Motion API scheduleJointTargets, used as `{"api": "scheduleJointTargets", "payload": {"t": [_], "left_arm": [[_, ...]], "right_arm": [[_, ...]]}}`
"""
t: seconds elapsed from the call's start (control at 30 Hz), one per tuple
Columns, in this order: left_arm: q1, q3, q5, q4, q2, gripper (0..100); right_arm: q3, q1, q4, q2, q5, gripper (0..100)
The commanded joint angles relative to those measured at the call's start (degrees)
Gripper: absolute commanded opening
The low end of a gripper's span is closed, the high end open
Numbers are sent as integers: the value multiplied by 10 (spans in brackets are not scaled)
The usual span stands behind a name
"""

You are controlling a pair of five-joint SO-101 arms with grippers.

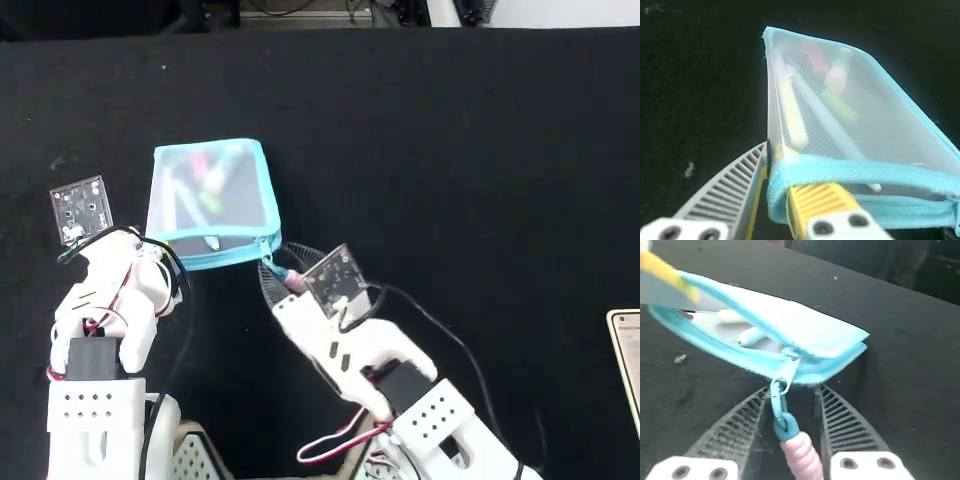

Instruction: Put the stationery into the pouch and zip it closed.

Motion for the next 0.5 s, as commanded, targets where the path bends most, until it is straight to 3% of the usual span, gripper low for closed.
{"api": "scheduleJointTargets", "payload": {"t": [0.0, 0.13, 0.33, 0.47], "left_arm": [[-4, -36, -4, 3, -6, 30], [-4, -36, -4, 3, -6, 30], [-4, -36, -4, 1, -6, 30], [-4, -36, -4, 1, -6, 30]], "right_arm": [[-7, 11, -12, 2, 0, 109], [-16, 11, -11, 0, 3, 9], [-23, 11, -5, 0, 47, 11], [-80, 11, 79, 0, 52, 11]]}}
